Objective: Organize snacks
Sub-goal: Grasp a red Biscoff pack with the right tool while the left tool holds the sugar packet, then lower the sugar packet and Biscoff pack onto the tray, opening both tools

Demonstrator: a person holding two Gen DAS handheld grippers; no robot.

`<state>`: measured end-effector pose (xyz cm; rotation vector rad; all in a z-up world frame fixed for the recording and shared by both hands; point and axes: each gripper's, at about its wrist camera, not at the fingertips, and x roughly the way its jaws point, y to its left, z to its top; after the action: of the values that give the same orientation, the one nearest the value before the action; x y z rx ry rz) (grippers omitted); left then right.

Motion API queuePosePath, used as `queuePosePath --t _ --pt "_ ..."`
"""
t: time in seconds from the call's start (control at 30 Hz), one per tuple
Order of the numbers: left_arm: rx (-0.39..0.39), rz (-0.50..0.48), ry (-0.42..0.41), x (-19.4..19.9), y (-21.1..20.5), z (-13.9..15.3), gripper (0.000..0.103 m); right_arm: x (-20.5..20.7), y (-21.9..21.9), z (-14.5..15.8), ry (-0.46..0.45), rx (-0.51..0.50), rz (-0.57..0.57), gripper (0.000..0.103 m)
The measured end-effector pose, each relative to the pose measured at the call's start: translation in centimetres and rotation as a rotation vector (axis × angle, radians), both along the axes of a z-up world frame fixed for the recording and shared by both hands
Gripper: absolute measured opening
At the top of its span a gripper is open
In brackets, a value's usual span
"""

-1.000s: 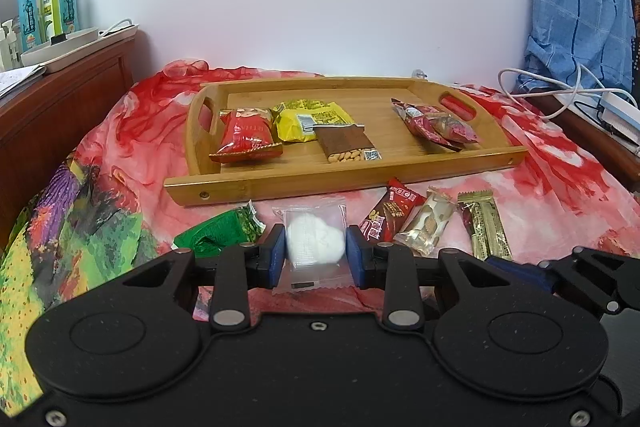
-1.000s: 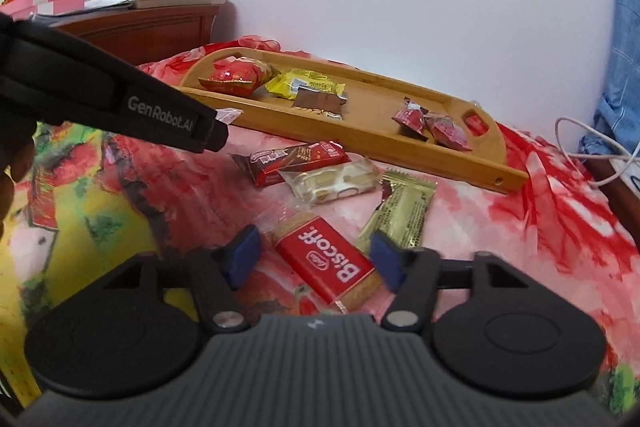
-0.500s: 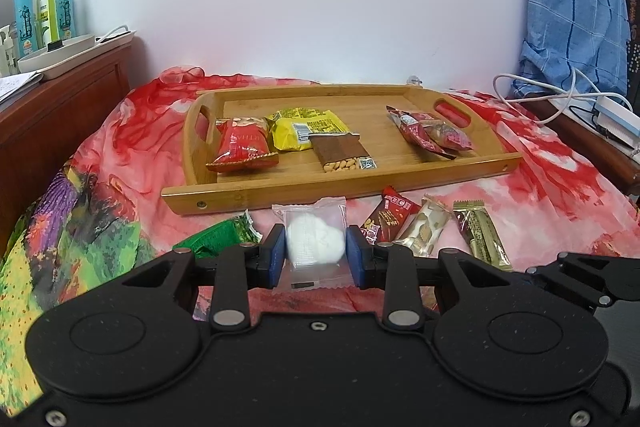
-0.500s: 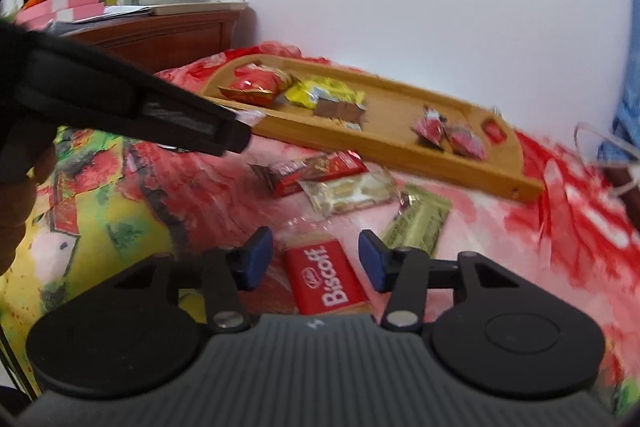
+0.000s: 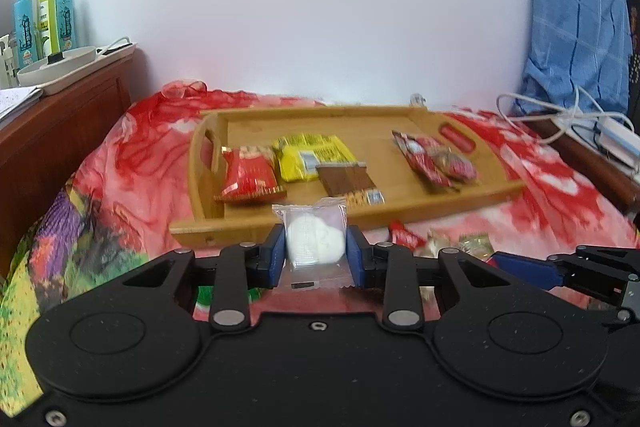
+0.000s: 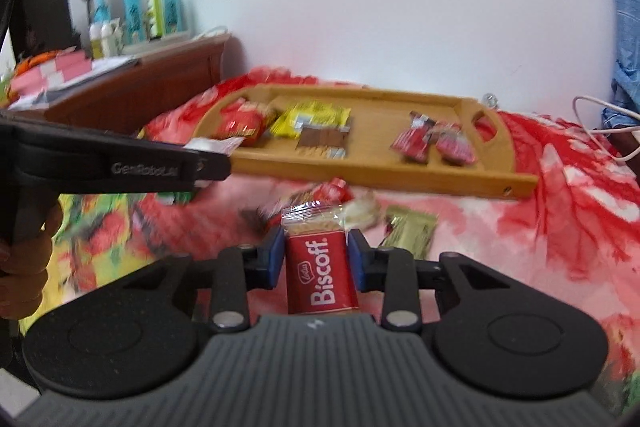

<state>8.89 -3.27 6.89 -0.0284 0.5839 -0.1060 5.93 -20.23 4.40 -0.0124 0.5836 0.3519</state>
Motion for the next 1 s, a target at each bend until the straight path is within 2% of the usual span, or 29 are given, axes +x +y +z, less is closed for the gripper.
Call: queuePosePath --t 0.17,0.3,0.5,0.7,0.83,1.0 --pt "0.012 0.018 -0.014 2.1 0.6 1.9 0.030 2.6 -1.1 1.9 -0.001 0.011 -0.068 0.039" --pt "-0.009 0.033 -0.023 4.3 1.3 3.7 0.030 5.2 -1.9 3.9 0.001 0.040 -0.126 0.039" --pt "-0.043 0.055 -0.041 8.4 2.6 5.4 0.030 10.7 -2.8 5.6 0.026 0.159 -0.205 0.039" --pt "-0.128 0.053 0.015 12.7 3.4 4.6 0.030 16.2 -3.4 4.4 0.089 0.327 -0.237 0.039" --pt "-0.101 0.075 0.034 15.8 3.7 3.4 0.030 18.8 -3.2 2.3 0.129 0.327 -0.247 0.039" --pt "-0.119 0.124 0.058 19.9 4.8 2.5 0.030 20.2 -2.8 0.1 0.165 0.313 -0.254 0.039"
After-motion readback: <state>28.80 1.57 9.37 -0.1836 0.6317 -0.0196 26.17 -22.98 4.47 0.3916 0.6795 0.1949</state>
